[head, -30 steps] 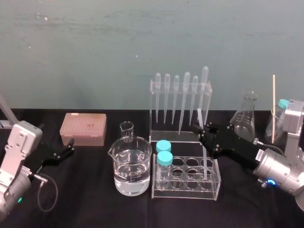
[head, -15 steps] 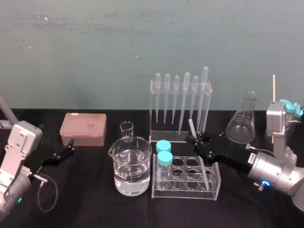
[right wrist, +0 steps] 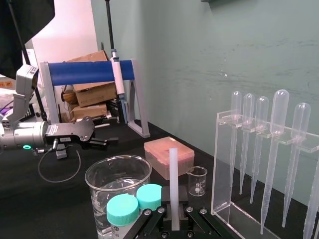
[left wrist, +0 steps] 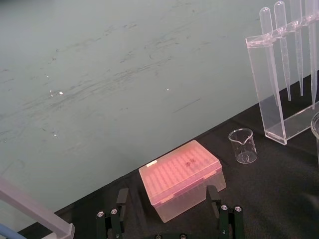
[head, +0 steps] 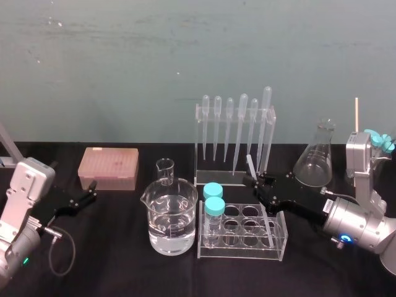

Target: Pick up the stirring rod with one hand, then place it down.

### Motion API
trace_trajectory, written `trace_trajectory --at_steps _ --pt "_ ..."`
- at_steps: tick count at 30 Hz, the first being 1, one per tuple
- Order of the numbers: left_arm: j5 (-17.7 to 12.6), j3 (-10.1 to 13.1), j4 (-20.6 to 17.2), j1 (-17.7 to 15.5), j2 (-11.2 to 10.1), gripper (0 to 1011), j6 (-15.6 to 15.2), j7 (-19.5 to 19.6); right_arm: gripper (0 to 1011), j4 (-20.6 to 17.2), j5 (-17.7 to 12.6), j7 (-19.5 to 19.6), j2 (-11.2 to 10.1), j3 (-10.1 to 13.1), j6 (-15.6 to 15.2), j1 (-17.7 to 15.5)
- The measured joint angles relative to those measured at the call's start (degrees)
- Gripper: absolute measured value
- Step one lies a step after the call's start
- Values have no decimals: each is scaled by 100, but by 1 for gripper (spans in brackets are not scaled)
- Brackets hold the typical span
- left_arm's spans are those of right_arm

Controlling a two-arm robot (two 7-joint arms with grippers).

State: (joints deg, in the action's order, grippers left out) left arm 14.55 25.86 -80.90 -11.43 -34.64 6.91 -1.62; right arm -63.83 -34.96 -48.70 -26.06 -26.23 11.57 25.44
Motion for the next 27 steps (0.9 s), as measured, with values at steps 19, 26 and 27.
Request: trace_trajectory --at_steps 19,26,27 --pt "0 0 0 0 0 1000 0 0 512 -15 -2 -19 -3 9 20 -8" --pt "0 0 0 0 0 1000 0 0 772 -15 -2 -24 -2 9 23 -8" --pt "0 0 0 0 0 1000 0 0 772 -15 -2 -24 -2 9 23 -8"
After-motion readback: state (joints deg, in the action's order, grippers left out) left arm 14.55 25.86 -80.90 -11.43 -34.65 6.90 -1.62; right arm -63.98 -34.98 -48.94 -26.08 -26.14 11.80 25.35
